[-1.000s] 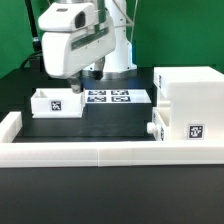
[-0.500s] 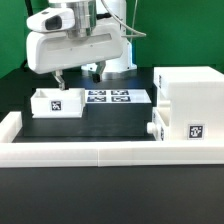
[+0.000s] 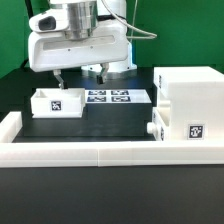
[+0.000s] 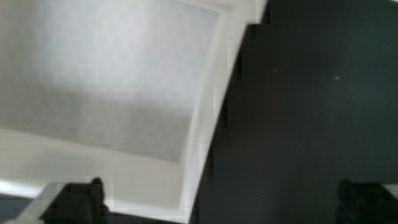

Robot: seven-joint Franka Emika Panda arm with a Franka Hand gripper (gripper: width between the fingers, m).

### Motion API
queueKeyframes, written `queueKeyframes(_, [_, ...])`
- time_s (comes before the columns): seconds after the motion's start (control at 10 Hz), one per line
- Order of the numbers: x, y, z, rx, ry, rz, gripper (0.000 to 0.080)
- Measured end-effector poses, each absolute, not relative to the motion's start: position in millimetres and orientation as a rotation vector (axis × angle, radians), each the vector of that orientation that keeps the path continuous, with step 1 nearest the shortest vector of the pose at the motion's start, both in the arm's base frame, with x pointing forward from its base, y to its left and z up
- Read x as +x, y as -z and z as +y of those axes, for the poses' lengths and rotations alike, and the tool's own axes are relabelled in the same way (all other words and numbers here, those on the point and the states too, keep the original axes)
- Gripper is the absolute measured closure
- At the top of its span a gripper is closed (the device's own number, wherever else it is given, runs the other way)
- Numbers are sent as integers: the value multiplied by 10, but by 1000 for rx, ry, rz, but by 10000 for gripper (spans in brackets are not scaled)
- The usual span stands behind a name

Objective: Assemble drawer

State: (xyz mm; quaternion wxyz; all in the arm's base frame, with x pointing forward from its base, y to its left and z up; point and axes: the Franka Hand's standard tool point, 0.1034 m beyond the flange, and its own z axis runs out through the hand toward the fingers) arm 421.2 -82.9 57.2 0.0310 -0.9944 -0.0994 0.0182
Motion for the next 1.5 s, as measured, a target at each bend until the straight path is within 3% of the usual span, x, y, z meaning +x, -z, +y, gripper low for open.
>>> queueKeyframes(0.3, [4099,-417,-854,-3096,-27,70,150])
queueKeyframes(0.9, [3860,-97,-734,-3124,20,-2,150])
queueKeyframes(1.5, [3836,-60,-804,-3127,21,-70,150])
